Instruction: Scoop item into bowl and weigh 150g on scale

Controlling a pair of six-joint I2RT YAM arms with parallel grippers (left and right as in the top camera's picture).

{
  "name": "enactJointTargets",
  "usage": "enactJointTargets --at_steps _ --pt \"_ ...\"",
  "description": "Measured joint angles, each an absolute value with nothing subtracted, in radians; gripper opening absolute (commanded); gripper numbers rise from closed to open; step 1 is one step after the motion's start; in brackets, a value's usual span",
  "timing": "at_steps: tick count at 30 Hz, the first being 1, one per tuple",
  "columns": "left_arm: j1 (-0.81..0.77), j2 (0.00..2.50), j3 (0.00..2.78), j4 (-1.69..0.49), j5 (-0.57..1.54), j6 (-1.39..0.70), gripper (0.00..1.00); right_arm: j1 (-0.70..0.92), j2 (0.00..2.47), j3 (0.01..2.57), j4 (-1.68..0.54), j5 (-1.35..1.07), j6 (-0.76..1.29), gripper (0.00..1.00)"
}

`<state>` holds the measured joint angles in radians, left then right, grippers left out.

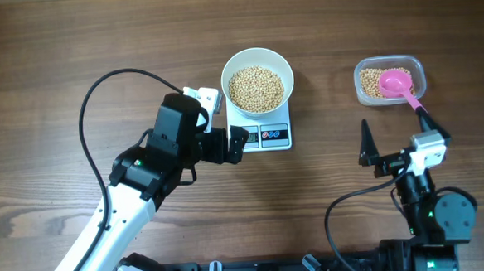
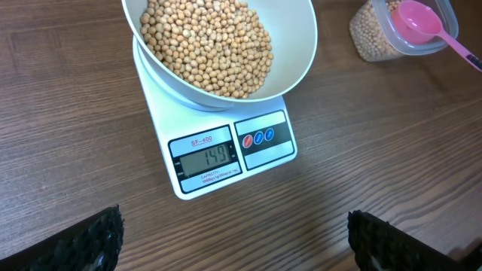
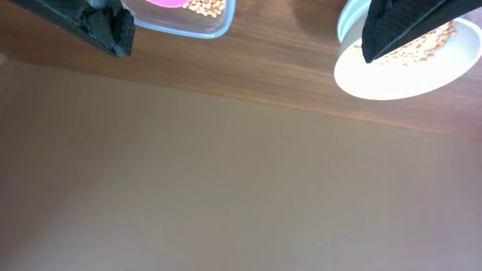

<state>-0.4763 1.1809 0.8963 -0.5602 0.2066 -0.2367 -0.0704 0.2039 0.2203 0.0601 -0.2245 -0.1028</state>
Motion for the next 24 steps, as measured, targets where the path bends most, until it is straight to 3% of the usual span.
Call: enactJointTargets --at_steps 8,18,24 --pt "-0.476 1.181 0.896 -0.56 0.207 -0.237 1.0 -0.037 0.045 0.105 0.081 -0.247 -0.103 1.0" --pt "-0.476 1.181 0.896 -0.56 0.207 -0.237 1.0 0.017 0.019 0.009 0.162 -0.186 -0.103 1.0" --pt "-0.476 1.181 0.896 -0.56 0.207 -0.237 1.0 0.017 0.017 0.007 0.027 -0.147 -0.103 1.0"
